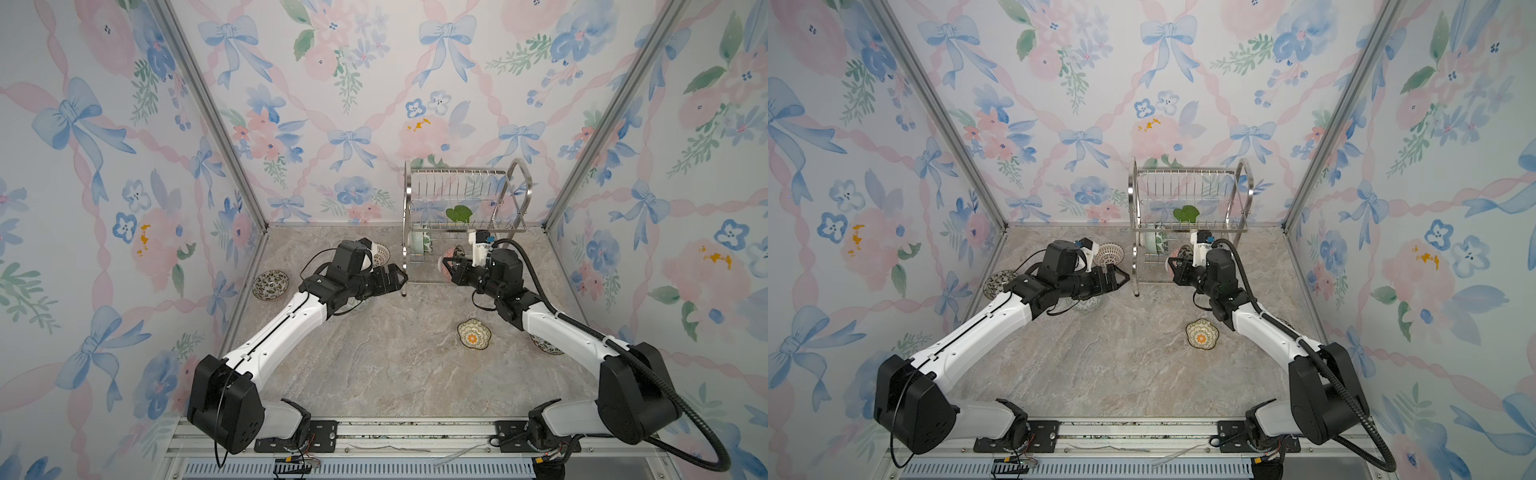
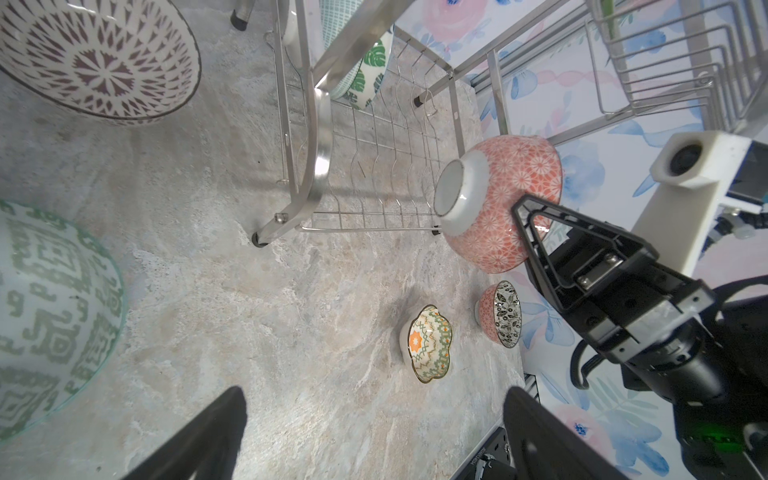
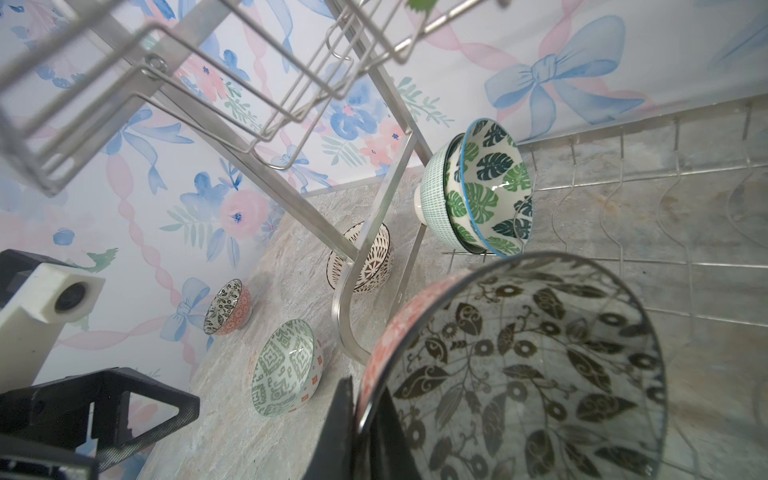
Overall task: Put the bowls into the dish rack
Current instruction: 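Lift the red-rimmed bowl with the right gripper and carry it to the rack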
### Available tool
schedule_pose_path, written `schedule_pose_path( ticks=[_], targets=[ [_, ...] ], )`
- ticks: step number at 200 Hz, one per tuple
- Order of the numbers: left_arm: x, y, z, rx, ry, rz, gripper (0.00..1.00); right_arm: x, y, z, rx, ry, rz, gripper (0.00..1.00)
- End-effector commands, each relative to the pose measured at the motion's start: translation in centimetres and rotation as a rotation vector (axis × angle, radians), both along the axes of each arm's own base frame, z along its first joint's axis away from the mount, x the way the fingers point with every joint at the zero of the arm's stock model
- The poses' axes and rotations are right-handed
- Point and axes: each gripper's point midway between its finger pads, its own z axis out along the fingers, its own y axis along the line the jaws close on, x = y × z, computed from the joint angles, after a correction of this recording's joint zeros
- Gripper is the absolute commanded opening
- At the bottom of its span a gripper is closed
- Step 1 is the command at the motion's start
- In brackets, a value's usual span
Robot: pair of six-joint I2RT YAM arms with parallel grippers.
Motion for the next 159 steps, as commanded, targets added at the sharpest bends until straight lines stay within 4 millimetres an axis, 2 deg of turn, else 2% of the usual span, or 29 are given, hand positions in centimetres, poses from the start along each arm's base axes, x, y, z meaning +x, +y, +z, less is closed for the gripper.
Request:
schedule_pose_path(
  ticks=[1, 17, 42, 60, 86, 120, 159],
  targets=[
    [0.1, -0.5, -0.5, 0.027, -0.006, -0.029, 0.98, 2.1, -1.2, 2.4, 0.065, -0.084, -0.026, 0.0],
    [0.4, -0.5, -0.5, 0.037, -0.015, -0.027, 0.98, 2.8, -1.9, 1.9, 0.074, -0.073, -0.039, 0.0],
    [1.3, 1.4, -0.6, 0.051, -0.017, 0.056, 0.98, 3.2, -2.3, 1.3, 0.083, -0.058, -0.04, 0.0],
    [1.7, 2.0, -0.2, 0.066, -0.037, 0.069, 0.98, 3.0, -2.1, 1.2, 0.086, -0.056, -0.027, 0.0],
    [1.6, 2.0, -0.1, 0.064, -0.04, 0.065, 0.98, 3.0, -1.9, 0.9, 0.09, -0.044, -0.02, 0.0],
    [1.0, 2.1, -0.4, 0.07, -0.042, 0.051, 0.98, 3.2, -1.7, 1.7, 0.099, -0.05, -0.011, 0.0],
    [0.4, 1.7, 0.2, 0.06, -0.062, 0.003, 0.98, 3.7, -2.1, 1.9, 0.094, -0.062, -0.048, 0.0]
  ],
)
